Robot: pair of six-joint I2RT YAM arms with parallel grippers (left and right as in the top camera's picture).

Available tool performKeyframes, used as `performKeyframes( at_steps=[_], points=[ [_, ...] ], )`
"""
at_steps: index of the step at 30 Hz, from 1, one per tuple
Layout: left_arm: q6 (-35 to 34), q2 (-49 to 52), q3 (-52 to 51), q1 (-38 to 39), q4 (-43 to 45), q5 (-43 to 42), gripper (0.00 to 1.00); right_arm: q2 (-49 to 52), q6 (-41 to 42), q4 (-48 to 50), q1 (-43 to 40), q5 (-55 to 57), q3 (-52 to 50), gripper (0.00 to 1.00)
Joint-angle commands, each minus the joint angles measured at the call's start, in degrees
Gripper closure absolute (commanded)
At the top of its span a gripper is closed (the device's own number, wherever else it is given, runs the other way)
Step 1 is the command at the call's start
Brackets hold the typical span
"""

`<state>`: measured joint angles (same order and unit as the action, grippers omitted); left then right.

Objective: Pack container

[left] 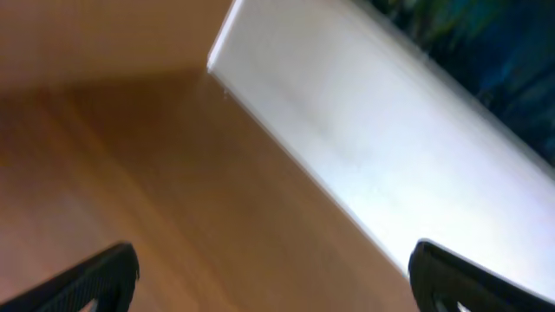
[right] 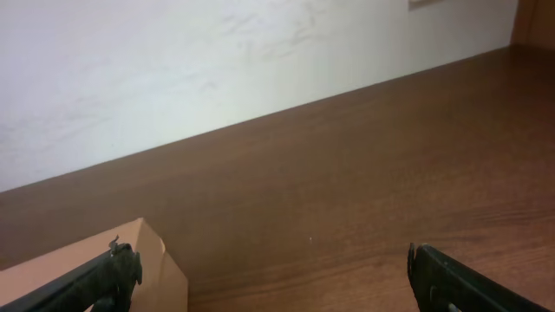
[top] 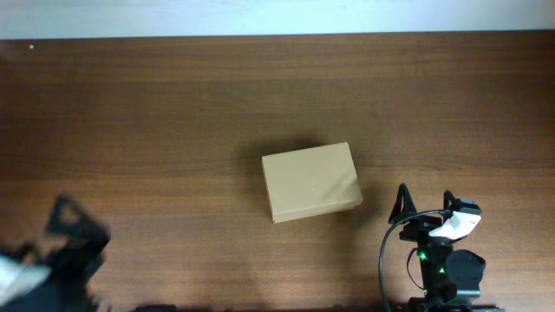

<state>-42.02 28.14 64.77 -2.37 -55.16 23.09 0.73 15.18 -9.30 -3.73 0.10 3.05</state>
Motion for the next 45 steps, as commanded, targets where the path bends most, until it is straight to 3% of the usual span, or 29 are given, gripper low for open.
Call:
performKeyframes(
  at_steps=[1,6,10,17,25,32,45],
  points=[
    [-0.39,-4.85,-13.14,-1.66,8.09,-10.49,0.00,-0.55,-0.13,0.15,-0.52,0.57,-0.59,0.01],
    [-0.37,-16.33,-33.73,-1.66,22.08,-11.93,0.00,-0.55,-0.13,0.15,-0.52,0.57,-0.59,0.01],
    [1.49,-23.76,-44.13,-1.66,24.87,-11.74,0.00,-0.52,-0.13,0.15,-0.52,0.57,-0.59,0.01],
    [6.97,-27.85,-52.17,-1.66,26.49,-11.08,0.00,-0.52,-0.13,0.15,-0.52,0.57,-0.59,0.01],
    [6.95,-27.85,-57.02,-1.64,28.24,-11.13,0.00,-0.52,-0.13,0.15,-0.52,0.57,-0.59,0.01],
    [11.69,-27.85,-57.13,-1.38,28.65,-10.21,0.00,-0.52,-0.13,0.15,-0.52,0.57,-0.59,0.01],
    [11.74,-27.85,-57.13,-1.40,28.63,-10.25,0.01,-0.55,-0.13,0.15,-0.52,0.57,-0.59,0.01]
  ],
)
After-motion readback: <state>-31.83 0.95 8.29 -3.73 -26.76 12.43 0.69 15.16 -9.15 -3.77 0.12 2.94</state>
